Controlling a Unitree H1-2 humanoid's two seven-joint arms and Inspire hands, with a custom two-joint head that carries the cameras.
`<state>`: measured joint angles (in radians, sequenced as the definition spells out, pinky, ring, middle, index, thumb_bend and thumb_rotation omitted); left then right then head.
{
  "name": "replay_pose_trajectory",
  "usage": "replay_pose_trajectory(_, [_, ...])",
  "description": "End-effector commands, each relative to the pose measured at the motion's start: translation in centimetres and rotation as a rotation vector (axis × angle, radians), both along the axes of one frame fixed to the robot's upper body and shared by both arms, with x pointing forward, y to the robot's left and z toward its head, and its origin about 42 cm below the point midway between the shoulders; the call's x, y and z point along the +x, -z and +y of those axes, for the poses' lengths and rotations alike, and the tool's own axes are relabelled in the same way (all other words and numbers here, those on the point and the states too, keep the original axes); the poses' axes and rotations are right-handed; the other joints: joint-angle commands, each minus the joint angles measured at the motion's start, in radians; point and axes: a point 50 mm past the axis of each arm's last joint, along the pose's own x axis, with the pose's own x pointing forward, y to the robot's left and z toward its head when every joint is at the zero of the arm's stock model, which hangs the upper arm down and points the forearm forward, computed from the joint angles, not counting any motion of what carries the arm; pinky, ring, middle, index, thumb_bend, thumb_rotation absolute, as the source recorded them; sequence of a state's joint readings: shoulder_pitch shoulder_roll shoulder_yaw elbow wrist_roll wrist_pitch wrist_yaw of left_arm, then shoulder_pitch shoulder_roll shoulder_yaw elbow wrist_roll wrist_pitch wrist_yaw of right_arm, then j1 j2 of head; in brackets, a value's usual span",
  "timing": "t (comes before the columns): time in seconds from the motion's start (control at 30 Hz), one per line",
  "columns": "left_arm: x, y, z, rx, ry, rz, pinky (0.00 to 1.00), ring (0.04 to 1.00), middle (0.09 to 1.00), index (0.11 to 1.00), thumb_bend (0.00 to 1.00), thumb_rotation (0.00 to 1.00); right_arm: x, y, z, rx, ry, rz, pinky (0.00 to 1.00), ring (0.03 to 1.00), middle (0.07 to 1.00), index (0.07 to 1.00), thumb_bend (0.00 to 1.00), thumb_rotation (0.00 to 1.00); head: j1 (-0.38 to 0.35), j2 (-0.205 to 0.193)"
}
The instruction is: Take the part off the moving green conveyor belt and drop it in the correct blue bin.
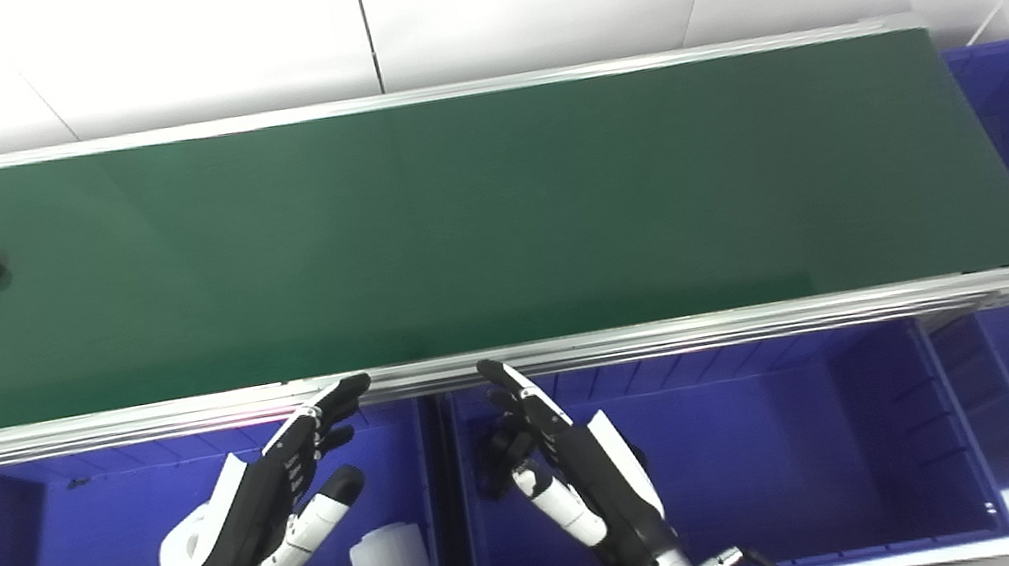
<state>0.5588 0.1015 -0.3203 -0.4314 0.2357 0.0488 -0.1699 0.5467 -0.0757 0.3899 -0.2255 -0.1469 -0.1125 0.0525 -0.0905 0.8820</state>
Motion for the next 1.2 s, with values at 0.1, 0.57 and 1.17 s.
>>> replay_pose_trajectory(0.1, [0.2, -0.5, 0.0, -0.019, -0.001, -0.039, 0.85, 0.897, 0.896, 0.836, 0.65, 0.83, 0.4, -0.8, 0.2, 0.03, 0.003, -0.081, 0.91, 0.928, 0.957, 0.943, 0.87, 1.0, 0.007, -0.003])
replay_pose_trajectory(0.57, [0.1, -0.2, 0.0, -0.083, 0.004, -0.048, 0.85, 0.905, 0.908, 0.843, 0.67, 0.83, 0.3, -1.0, 0.2, 0.026, 0.005, -0.081, 0.91, 0.926, 0.955, 0.941, 0.87, 1.0, 0.0, -0.004])
replay_pose_trajectory(1.17, [-1.5, 0.1, -0.1, -0.17, -0.025, -0.072, 0.9, 0.937, 0.945, 0.891, 0.73, 0.84, 0.0, -1.2, -0.3, 0.031, 0.005, -0.076, 0.91, 0.931, 0.954, 0.942, 0.88, 1.0, 0.013, 0.004])
